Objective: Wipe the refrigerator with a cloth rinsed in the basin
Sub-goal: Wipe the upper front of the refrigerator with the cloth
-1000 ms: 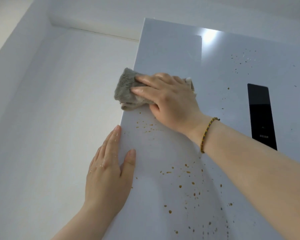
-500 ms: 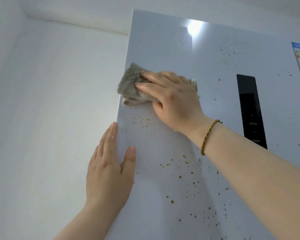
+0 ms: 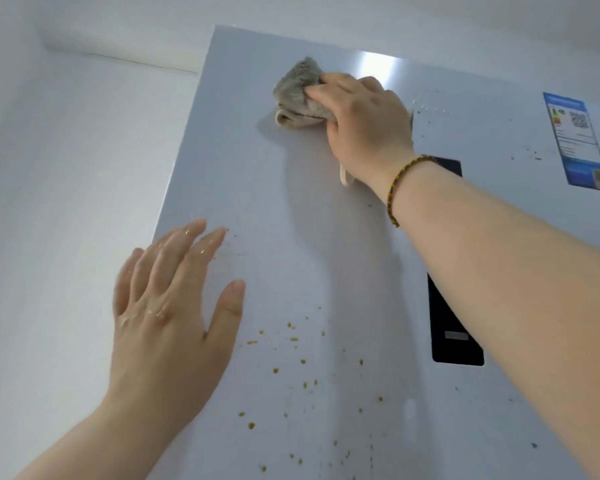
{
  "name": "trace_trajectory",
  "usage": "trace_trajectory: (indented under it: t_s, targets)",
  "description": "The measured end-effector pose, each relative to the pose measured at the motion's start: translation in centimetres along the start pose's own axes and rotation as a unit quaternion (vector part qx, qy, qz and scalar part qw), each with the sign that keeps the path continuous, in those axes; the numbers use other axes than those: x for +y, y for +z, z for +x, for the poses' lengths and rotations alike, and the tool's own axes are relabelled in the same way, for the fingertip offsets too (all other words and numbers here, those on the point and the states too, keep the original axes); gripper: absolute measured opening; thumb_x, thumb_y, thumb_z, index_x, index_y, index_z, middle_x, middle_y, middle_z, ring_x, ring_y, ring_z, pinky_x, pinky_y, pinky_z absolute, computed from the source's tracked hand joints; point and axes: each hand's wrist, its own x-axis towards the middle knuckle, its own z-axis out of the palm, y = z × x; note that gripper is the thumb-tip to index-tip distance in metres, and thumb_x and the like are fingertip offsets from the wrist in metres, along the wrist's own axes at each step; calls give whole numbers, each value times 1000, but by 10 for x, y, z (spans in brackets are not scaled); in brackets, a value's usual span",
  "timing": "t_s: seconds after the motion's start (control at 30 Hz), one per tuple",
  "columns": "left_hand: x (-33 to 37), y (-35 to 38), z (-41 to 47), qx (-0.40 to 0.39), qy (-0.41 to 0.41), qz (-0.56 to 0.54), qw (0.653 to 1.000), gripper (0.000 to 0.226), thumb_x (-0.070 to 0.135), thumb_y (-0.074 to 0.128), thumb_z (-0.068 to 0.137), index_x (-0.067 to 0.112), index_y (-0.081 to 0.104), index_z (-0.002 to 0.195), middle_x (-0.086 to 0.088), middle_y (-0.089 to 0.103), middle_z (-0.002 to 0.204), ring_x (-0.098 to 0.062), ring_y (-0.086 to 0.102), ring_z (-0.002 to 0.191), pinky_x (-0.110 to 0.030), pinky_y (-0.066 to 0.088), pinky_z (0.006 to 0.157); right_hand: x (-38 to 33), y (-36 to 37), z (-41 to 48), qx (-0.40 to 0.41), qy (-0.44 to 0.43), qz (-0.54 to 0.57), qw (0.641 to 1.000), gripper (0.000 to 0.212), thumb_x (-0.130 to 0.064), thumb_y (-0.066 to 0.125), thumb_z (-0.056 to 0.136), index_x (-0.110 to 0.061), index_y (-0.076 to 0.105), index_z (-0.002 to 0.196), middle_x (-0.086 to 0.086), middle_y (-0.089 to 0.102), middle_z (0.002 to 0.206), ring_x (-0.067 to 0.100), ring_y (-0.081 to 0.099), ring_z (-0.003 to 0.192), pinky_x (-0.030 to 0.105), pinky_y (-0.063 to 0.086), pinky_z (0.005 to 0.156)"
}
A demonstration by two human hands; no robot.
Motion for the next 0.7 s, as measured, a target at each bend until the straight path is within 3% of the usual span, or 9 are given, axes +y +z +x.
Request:
trace_trajectory:
  t_s: [0.13,0.23,0.33,0.43,0.5,0.57,0.7]
  targets:
    - [43,21,14,-49,59,31,997,49,41,35,84,16,48,124,-8,54,130,-16,29,122,-22,2,106,63,-9,6,-5,117,25,993,47,-2,36,90,-22,44,132,2,40,140,28,36,124,37,29,100]
    - [66,33,24,-50,41,36,997,65,53,24,79,23,43,133,1,42,142,-5,17,125,-13,-9,103,84,-15,0,-4,167,32,986,50,1,40,86,-21,45,131,4,41,138,30,36,124,39,29,101]
    - [72,42,27,-35,14,72,997,83,65,8,65,35,25,140,14,21,150,4,0,125,-5,-22,96,71,-10,-20,9,51,67,996,47,-4,38,86,-25,50,126,-1,44,137,28,39,121,35,29,98]
    - [76,50,28,-56,-5,121,991,91,70,4,57,38,20,140,15,14,150,3,-7,125,-12,-23,98,58,-6,-39,-1,-117,83,990,48,-9,41,88,-28,49,131,-7,40,143,21,37,126,31,27,100]
    - [78,54,28,-63,-13,147,987,93,71,2,54,38,18,140,16,11,150,3,-11,125,-14,-25,95,68,-7,-35,-1,-139,79,987,48,-9,41,88,-28,47,132,-7,39,144,20,37,127,32,28,101]
    - [79,55,27,-62,-17,153,986,94,72,2,53,39,18,139,18,9,149,4,-13,124,-13,-26,93,87,-9,-23,6,-107,61,992,48,-8,40,89,-27,46,133,-5,39,144,23,37,127,34,29,101]
    - [79,55,25,-59,-12,147,987,92,71,3,55,38,20,140,18,11,150,6,-11,124,-14,-25,97,122,-12,-8,12,63,44,997,46,-4,36,90,-21,45,131,5,42,139,31,37,123,39,30,99]
